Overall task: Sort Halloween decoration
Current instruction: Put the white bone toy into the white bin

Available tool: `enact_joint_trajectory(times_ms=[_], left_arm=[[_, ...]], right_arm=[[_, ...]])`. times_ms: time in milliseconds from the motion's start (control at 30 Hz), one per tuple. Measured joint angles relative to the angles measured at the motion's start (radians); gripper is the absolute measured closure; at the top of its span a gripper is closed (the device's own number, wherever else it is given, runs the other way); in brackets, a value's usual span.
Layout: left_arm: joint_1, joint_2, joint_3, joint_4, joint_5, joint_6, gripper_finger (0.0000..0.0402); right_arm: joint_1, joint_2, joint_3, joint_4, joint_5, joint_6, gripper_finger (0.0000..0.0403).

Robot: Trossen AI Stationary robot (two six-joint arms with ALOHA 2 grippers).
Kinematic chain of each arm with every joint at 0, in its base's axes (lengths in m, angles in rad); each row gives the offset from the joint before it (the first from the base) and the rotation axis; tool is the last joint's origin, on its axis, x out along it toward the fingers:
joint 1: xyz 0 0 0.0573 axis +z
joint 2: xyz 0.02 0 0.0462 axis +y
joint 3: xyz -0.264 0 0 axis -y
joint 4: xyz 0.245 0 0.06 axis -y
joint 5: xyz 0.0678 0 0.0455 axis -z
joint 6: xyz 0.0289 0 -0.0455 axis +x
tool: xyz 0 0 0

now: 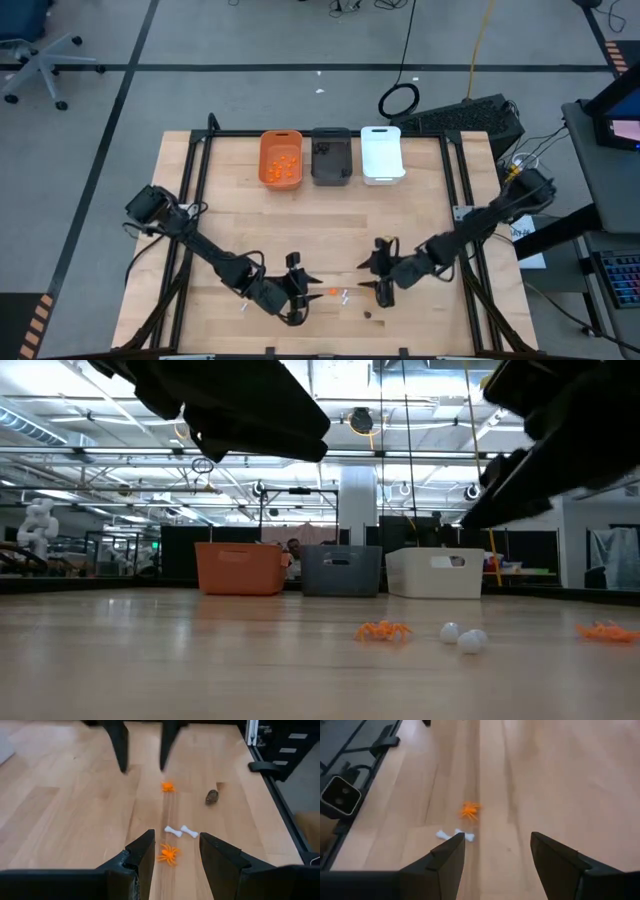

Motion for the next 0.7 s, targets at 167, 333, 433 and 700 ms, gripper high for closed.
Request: enact_joint_trajectory(times_ms=[167,333,433,700], left_arm=[[-0.023,0.000,0.000,-0.007,-0.054,-0.051,0.0246],[-0.047,0.000,0.000,-0.005,-0.090,-0.053,0.0246],[-0.056,0.000,0.000,-0.005,-0.091,-0.053,0.0246],[-0.073,0.000,0.000,-0.003,-0.094,-0.054,0.0246]], right_arm=[[0.027,0.162,0.027,0.105,0.001,0.037,0.0193],[0.055,0.292,0.130,0.105,-0.002,-0.076,0.0193],[0.062,0.352,0.194,0.098,-0.004,-0.144,0.0193],[0.060,0.412,0.249,0.080,-0.003,-0.144,0.0193]])
